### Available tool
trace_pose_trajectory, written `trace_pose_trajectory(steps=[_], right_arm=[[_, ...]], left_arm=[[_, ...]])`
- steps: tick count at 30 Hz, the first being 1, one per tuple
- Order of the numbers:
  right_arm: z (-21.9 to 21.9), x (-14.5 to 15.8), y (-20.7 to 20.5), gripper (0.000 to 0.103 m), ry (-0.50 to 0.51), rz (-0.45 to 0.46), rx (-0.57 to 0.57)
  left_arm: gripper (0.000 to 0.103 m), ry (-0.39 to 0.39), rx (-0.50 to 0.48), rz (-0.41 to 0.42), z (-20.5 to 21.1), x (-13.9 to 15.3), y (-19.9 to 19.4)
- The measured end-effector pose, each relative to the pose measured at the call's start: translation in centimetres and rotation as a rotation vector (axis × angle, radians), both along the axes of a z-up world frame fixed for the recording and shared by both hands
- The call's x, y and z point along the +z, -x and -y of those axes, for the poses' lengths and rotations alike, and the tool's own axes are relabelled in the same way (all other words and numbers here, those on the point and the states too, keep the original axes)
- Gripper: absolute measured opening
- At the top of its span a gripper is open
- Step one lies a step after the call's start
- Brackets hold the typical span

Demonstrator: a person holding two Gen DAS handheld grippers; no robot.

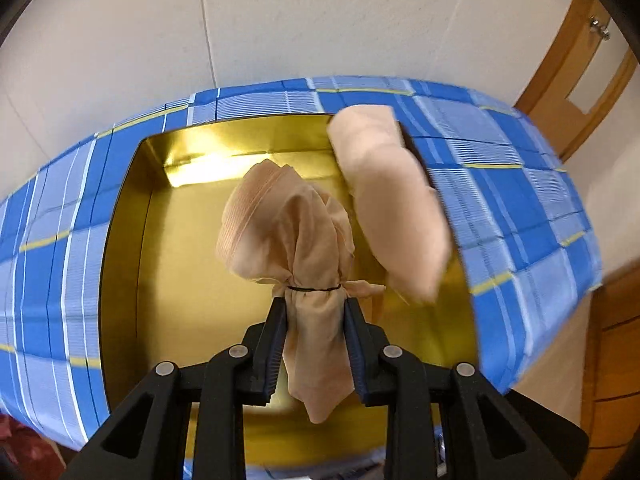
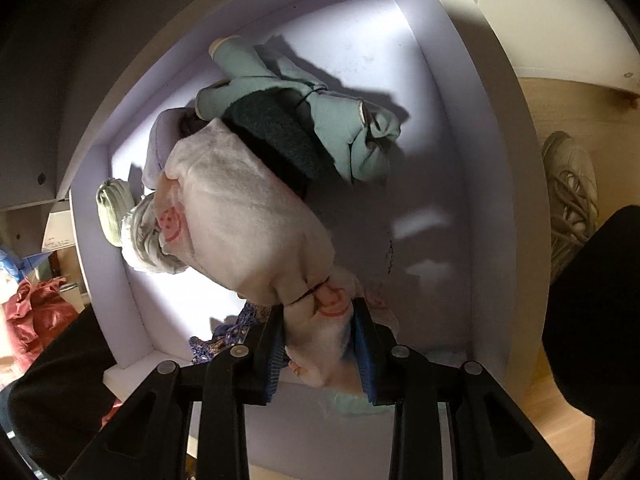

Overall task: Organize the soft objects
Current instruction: 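Carry the tan garment with the left gripper up into the gold tray, then open the left gripper to release the tan garment in the tray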

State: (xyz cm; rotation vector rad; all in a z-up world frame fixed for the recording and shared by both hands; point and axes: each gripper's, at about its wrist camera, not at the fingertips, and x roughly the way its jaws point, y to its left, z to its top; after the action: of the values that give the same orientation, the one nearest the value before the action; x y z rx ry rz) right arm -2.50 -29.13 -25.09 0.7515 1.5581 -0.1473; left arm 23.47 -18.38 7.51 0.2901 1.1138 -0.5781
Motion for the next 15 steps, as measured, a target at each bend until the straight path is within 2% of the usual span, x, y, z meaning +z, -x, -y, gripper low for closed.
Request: trace_pose_trajectory(steps=[5, 9, 12, 15], right_arm=[[1.5, -0.2, 0.5, 0.032, -0.027, -0.008, -0.022], [1.9, -0.1, 0.5, 0.032, -0.033, -0.013, -0.027], [1.9, -0.4, 0.3, 0.032, -0.036, -0.014, -0.031], [2.1, 0.0, 0.1, 0.032, -0.035, -0.017, -0.033]], left_arm=[[0.028, -0.058, 0.008, 0.017, 3.5, -1.2, -3.4], [0.028, -0.036, -0.022, 0.016, 5.6, -1.4, -4.9], [0.041, -0.047, -0.035, 0.048, 6.8, -1.3, -5.3], [0.048, -0.037, 0.005, 0.065, 6.5, -1.0, -5.4]])
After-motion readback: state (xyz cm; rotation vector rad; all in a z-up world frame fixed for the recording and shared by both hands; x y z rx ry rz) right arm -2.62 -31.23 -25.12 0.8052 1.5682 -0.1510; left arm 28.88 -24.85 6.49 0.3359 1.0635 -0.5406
